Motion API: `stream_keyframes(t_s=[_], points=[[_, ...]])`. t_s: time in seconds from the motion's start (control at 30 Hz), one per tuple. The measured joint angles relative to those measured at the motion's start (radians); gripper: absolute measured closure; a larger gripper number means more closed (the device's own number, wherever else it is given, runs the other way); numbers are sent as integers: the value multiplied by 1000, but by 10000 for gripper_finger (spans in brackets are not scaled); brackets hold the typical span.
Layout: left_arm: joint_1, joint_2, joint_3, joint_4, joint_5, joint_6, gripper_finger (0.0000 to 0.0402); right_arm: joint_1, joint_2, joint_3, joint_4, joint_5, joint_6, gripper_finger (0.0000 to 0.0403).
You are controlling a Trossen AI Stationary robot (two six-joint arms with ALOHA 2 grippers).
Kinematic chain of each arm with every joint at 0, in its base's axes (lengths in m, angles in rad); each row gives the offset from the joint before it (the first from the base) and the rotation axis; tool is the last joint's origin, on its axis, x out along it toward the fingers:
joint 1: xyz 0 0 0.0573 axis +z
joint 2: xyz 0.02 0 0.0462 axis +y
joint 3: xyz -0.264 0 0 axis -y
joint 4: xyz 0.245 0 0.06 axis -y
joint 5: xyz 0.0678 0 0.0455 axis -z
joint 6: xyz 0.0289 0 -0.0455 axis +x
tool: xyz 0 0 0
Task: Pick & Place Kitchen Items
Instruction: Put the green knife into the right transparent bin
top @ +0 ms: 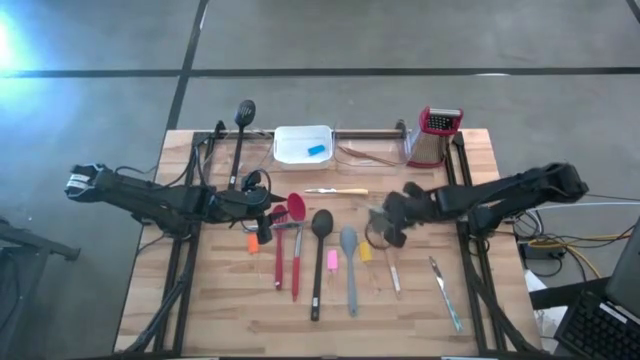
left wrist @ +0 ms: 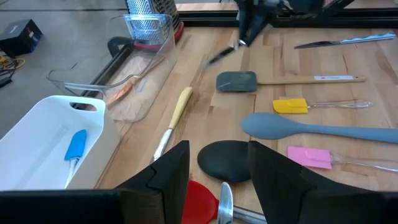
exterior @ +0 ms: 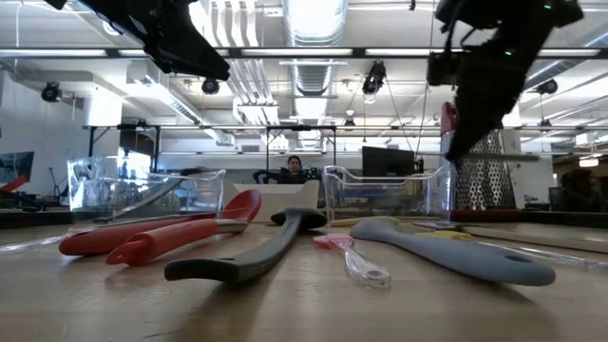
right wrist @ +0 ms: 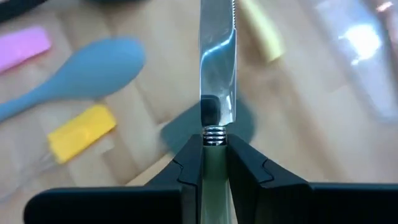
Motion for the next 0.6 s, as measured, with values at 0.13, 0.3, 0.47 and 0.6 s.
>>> stream_keyframes(t_s=[0.13,0.3,0.47,0.6], points=[[0,0,0,0,0,0,234,-108,-1,87,-20,-1,-135,364],[0,0,0,0,0,0,234,-252,4,202,-46,-3,-258,364],[0,0,0,0,0,0,234,-392,4,299,-61,-19,-335,364],[0,0,0,0,0,0,234,-506,23,359,-62,-111,-392,364]])
